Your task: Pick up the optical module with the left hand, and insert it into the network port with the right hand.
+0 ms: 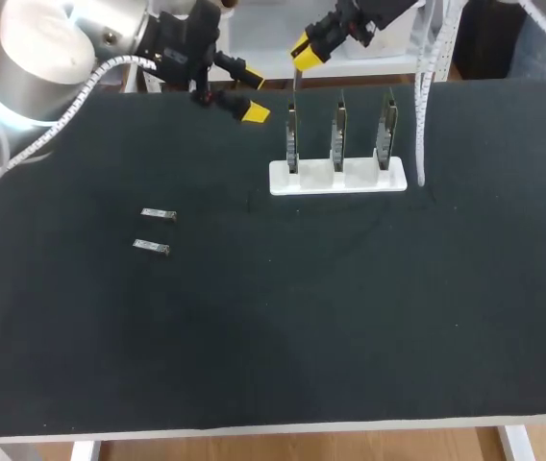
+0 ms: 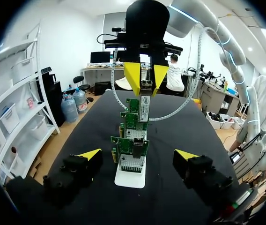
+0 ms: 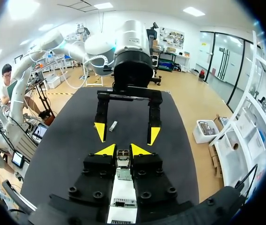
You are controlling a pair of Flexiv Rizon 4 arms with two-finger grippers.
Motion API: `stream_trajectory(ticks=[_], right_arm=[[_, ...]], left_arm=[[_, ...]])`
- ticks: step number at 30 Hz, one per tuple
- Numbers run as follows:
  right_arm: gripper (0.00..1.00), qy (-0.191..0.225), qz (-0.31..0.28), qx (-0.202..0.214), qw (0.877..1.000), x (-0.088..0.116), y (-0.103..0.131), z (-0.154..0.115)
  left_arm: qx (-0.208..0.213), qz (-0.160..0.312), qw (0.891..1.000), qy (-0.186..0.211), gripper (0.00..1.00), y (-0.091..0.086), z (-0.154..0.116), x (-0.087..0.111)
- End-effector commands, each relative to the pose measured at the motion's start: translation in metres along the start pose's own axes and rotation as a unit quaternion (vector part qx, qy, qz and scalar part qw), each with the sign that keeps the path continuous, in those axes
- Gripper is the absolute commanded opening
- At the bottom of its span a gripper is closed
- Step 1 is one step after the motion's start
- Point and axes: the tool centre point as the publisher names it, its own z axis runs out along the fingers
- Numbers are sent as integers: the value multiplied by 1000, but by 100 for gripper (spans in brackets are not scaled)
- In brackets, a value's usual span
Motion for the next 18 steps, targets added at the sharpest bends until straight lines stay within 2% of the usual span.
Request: stream_trajectory(ticks=[1,10,18], right_arm=[[0,0,1,-141,990,0,-9,-2],[0,-4,-1,-147,989,0,-11,-1],[0,-7,-14,-175,985,2,-13,3]], left_arm=[[6,0,1000,0,100,6,4,0],[6,0,1000,1,100,7,4,0],[6,0,1000,1,100,7,4,0]])
